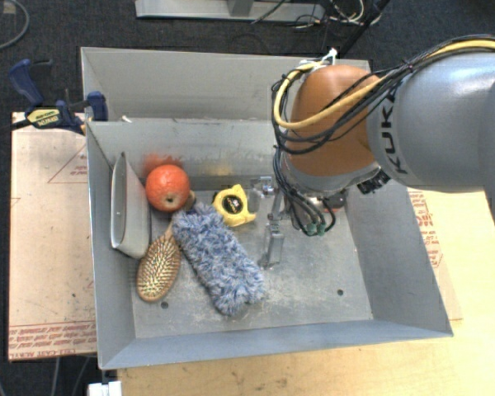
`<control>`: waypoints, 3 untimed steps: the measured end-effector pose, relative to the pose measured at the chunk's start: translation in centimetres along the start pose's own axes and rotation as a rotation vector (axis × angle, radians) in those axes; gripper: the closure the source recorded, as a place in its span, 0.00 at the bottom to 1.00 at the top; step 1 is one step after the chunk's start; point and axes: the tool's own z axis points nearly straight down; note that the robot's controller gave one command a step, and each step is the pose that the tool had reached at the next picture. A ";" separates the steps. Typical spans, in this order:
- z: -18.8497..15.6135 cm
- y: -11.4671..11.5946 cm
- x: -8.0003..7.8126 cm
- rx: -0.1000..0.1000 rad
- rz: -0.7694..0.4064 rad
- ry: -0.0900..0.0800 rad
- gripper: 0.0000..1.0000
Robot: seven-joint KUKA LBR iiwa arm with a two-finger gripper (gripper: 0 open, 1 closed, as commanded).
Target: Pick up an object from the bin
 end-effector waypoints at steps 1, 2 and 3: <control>3.4 1.0 2.7 0.000 -0.003 -0.008 0.00; 6.8 4.4 3.6 0.001 -0.146 0.005 0.00; 10.0 1.9 3.1 0.003 -0.503 -0.012 1.00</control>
Offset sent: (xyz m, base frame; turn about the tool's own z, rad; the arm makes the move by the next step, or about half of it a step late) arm -0.0241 0.0792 -0.0839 -0.3417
